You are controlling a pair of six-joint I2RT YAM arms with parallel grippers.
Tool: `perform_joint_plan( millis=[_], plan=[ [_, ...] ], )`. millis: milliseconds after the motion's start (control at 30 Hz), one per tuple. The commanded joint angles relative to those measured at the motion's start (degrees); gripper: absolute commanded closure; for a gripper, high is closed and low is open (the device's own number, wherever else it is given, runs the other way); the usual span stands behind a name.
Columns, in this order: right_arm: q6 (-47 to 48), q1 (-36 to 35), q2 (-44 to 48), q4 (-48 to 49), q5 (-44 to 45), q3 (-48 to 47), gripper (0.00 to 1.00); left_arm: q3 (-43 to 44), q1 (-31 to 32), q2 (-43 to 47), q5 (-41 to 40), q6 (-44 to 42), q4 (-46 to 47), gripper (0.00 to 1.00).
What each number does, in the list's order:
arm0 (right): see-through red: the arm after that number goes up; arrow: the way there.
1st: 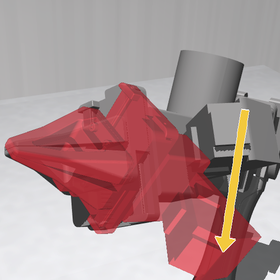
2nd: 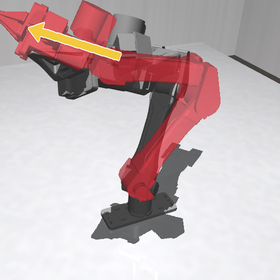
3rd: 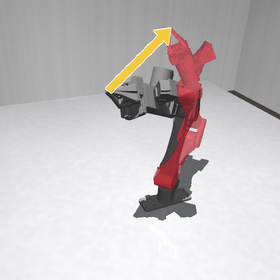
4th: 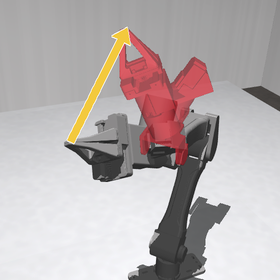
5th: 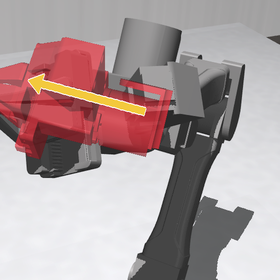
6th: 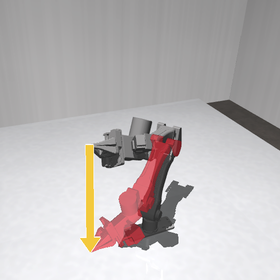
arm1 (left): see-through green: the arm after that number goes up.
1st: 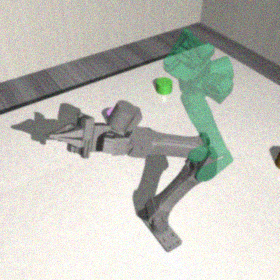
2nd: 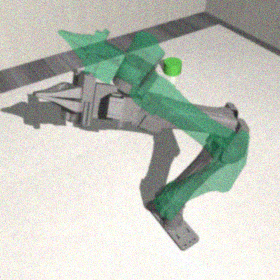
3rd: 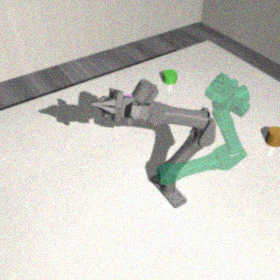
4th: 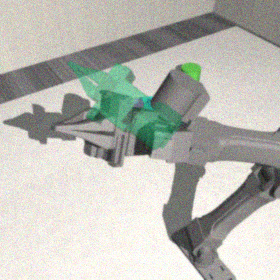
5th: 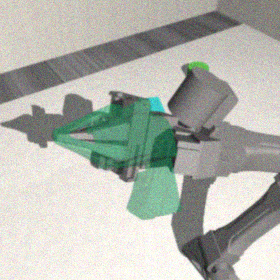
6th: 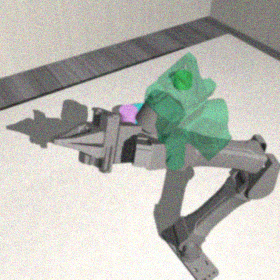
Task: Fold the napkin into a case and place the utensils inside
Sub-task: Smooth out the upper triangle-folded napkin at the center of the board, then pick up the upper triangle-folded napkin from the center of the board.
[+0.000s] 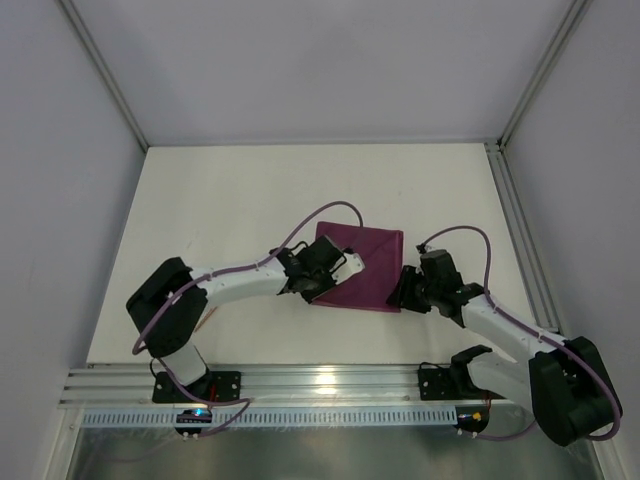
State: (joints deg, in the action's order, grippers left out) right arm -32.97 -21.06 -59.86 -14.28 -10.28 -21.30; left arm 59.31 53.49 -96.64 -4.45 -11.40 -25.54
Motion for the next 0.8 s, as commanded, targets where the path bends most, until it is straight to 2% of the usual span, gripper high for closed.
perform_joint_plan(
  millis=[0,33,167,233,333,367,433,500,533,767],
  plan=[
    [-2.1,-0.3,-2.2,4.0,-2.8,1.6,0.59,0.0,-0.1,4.3,-1.3,-1.5,0.1,0.73],
    [-2.4,-0.3,-2.1,4.3,-2.9,2.1,0.64,0.2,-0.1,5.9,-1.5,-1.9,0.1,0.7],
    [-4.0,-0.2,-1.3,6.5,-3.0,3.1,0.73,0.2,2.0,9.3,-2.1,-7.0,-0.3,0.51],
    [-4.6,-0.3,-2.1,7.7,-4.0,3.5,0.81,-1.0,3.9,9.8,-2.8,-9.8,0.0,0.45],
    [-5.3,-0.2,-3.3,9.7,-5.2,4.0,0.86,-3.8,7.4,9.4,-4.6,-15.8,2.8,0.37],
    [-5.4,-0.2,-3.4,10.8,-5.5,4.2,0.91,-6.0,8.8,9.0,-5.0,-17.2,3.8,0.36],
    [-6.2,-0.1,-3.6,12.1,-7.1,4.5,0.97,-8.1,10.0,8.1,-6.5,-20.6,8.2,0.32],
    [-7.2,0.0,-3.4,13.2,-8.3,4.3,0.97,-10.0,11.5,6.2,-9.2,-22.3,13.2,0.31],
    [-7.4,0.0,-3.3,13.4,-9.4,3.9,0.97,-10.3,11.9,5.5,-10.1,-22.8,14.8,0.27],
    [-8.6,0.0,0.4,11.6,-11.3,2.2,0.97,-10.6,16.3,-0.4,-18.7,-22.1,31.0,0.21]
  ],
)
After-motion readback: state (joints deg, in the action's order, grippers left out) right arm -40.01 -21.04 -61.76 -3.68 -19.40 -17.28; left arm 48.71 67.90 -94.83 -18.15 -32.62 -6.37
